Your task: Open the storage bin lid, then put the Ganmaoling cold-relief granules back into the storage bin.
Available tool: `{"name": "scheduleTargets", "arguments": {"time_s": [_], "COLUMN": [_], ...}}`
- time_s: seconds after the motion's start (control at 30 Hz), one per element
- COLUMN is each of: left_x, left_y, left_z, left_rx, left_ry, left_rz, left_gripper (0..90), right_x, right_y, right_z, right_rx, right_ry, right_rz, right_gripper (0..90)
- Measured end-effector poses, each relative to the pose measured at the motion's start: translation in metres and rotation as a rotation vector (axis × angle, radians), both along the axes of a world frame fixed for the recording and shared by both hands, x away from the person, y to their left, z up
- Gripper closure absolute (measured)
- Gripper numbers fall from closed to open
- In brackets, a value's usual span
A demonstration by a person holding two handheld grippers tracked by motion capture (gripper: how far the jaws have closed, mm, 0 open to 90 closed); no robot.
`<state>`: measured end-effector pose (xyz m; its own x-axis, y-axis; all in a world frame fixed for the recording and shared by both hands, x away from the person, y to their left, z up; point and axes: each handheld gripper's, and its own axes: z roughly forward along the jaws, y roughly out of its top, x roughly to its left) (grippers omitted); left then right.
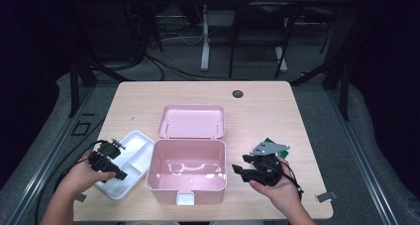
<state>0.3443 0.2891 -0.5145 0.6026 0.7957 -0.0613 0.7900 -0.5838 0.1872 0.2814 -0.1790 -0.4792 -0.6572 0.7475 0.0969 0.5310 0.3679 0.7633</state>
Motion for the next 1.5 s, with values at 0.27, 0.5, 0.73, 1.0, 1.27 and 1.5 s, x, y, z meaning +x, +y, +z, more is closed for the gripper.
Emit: {"name": "scheduleTargets", "arguments": {"time_s": [0.27,0.5,0.73,1.0,1.27,1.5], "left_x": [-0.006,-0.009,-0.009,-0.008,-0.008,-0.007], "left_y": [-0.002,-0.006,-0.001,0.003,0.003,0.003], "left_z": [0.008,0.013,0.015,0.015,0.014,0.012], "left_rx": [-0.012,-0.043,-0.059,-0.076,-0.080,-0.085], "left_ry": [-0.026,-0.040,-0.043,-0.043,-0.042,-0.033], "left_rz": [-0.007,-0.028,-0.030,-0.013,-0.017,-0.021], "left_gripper": [48.7,48.4,48.3,48.2,48.3,48.3], "right_x": [0.017,0.032,0.056,0.088,0.111,0.119], "right_y": [-0.002,0.000,0.000,-0.009,-0.024,-0.034], "right_z": [0.006,0.010,0.015,0.019,0.008,-0.002], "right_rx": [-0.090,-0.193,-0.330,-0.483,-0.559,-0.569], "right_ry": [0.061,0.102,0.157,0.231,0.388,0.480], "right_rz": [0.029,0.072,0.090,0.059,-0.009,-0.021], "right_gripper": [40.1,31.8,19.2,5.2,0.4,0.0]}}
